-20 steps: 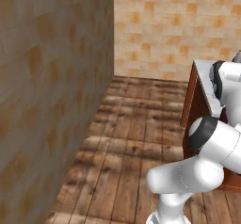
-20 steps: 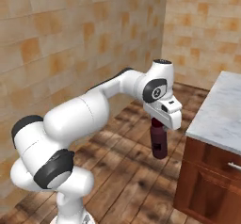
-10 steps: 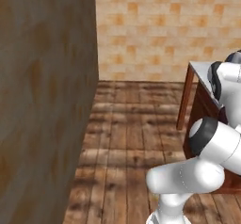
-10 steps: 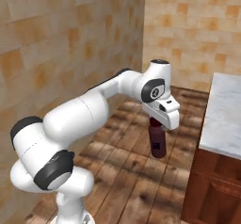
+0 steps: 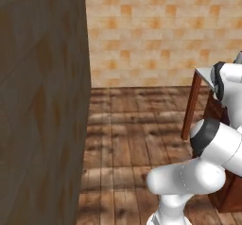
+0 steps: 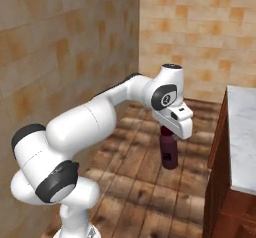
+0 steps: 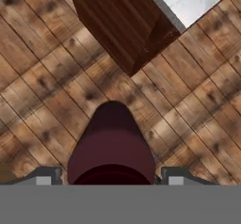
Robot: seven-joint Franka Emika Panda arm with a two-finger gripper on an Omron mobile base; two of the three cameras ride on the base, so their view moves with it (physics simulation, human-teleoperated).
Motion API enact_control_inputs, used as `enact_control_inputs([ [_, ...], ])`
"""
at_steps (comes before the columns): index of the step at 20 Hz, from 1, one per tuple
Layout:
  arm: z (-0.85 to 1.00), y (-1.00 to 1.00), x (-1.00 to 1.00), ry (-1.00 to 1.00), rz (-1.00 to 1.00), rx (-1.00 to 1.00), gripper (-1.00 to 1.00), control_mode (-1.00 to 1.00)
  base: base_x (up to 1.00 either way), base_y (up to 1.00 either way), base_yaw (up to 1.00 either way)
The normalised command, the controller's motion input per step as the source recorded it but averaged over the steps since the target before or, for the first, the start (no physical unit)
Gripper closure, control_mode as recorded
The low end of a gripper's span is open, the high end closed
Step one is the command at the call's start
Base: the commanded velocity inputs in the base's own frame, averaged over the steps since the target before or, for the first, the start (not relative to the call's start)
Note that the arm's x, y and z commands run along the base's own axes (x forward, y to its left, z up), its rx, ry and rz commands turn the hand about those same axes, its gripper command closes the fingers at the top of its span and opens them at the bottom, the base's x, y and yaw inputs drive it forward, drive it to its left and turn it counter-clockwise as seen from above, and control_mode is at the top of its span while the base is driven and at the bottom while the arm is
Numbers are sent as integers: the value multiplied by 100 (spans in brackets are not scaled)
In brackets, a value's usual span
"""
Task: There is a wine glass and glass cup on the dining counter. Place the wine bottle next to the wine glass and the juice bottle next to the glass cup.
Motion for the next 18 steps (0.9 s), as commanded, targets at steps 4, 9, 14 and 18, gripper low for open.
enact_control_inputs([
  [4, 0, 0, 0, 0, 0, 0, 100, 100, 87, 41, -15],
  [9, 0, 0, 0, 0, 0, 0, 100, 100, 91, 36, -14],
  [14, 0, 0, 0, 0, 0, 0, 100, 100, 93, 32, -9],
  [18, 0, 0, 0, 0, 0, 0, 100, 100, 94, 26, -5],
])
